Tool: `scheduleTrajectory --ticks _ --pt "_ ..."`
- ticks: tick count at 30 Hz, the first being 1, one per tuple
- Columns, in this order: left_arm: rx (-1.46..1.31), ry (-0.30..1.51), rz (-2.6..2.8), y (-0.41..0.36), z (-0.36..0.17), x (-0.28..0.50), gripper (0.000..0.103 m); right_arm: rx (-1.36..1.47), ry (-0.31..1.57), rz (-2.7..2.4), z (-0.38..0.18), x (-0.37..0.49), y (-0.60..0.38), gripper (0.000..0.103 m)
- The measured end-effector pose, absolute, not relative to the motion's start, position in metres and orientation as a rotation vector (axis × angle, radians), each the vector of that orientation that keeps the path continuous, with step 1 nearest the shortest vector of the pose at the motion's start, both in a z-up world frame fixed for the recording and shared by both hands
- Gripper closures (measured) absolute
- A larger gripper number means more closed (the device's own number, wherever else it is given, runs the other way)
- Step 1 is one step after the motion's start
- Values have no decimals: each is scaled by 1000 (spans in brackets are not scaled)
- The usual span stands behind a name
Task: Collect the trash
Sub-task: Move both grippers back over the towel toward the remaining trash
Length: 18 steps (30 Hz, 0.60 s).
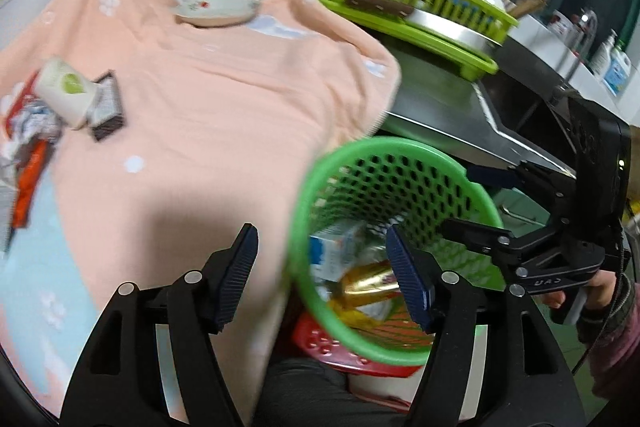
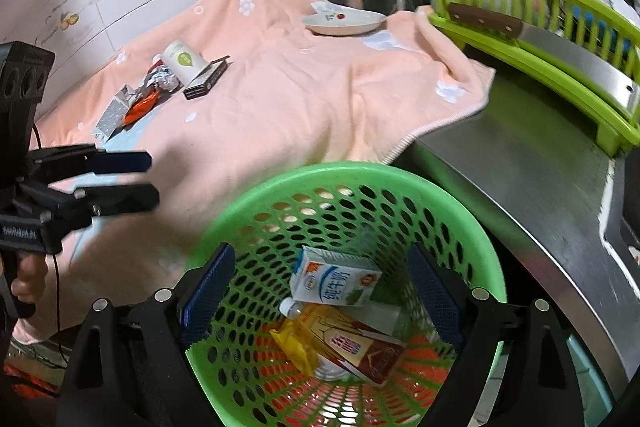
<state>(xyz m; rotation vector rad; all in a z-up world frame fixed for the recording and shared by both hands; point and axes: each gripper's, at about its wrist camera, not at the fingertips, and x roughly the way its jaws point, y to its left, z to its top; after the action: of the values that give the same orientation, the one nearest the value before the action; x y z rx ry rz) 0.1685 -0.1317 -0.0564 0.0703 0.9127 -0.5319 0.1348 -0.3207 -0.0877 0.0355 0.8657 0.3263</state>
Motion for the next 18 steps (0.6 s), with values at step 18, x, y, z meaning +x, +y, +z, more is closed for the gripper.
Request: scheduleTrajectory --ticks 18 --pt "92 816 -156 35 -20 211 37 -54 858 466 -69 179 -244 18"
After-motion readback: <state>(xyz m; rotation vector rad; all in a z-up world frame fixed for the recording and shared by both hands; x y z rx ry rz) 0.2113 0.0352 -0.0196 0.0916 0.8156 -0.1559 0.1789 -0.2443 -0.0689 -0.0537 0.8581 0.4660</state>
